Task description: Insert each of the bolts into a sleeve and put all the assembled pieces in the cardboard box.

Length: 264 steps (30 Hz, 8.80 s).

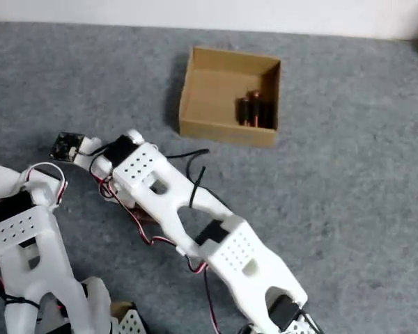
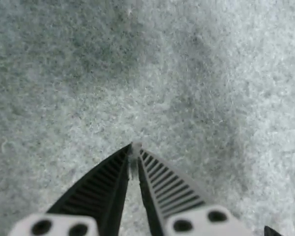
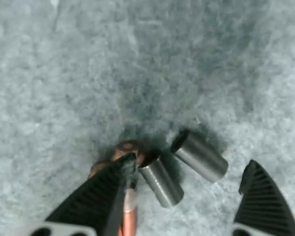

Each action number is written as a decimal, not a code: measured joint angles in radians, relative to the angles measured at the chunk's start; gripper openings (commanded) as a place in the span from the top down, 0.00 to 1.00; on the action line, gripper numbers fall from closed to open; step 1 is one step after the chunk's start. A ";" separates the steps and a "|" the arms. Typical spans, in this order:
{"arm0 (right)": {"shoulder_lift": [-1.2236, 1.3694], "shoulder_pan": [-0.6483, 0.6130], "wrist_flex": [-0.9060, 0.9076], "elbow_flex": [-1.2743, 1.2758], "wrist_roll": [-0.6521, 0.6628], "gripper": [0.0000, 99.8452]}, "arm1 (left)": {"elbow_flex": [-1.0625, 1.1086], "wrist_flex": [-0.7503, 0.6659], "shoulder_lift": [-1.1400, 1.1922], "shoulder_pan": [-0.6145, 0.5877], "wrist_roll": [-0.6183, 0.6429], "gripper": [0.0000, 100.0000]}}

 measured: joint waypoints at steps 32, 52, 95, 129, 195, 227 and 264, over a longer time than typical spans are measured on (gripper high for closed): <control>0.282 0.089 0.057 -0.259 0.048 0.70 | 0.000 0.000 0.000 -0.002 0.000 0.99; 0.293 0.066 0.051 -0.258 0.132 0.99 | 0.000 0.000 0.000 -0.002 -0.002 0.99; -0.784 0.371 0.285 0.103 0.043 0.99 | 0.084 -0.075 0.000 0.631 0.094 0.79; -1.126 0.614 0.285 0.595 0.118 0.99 | 0.288 -0.140 -0.002 0.628 0.290 0.74; -1.128 0.585 0.236 0.890 0.110 0.99 | 0.413 -0.235 -0.018 0.612 0.112 0.88; -1.128 0.569 0.236 0.891 0.075 0.99 | 0.358 -0.161 -0.002 0.675 -0.115 0.70; -1.608 0.569 0.167 1.039 0.075 0.99 | 0.066 -0.084 -0.371 0.675 -0.545 0.99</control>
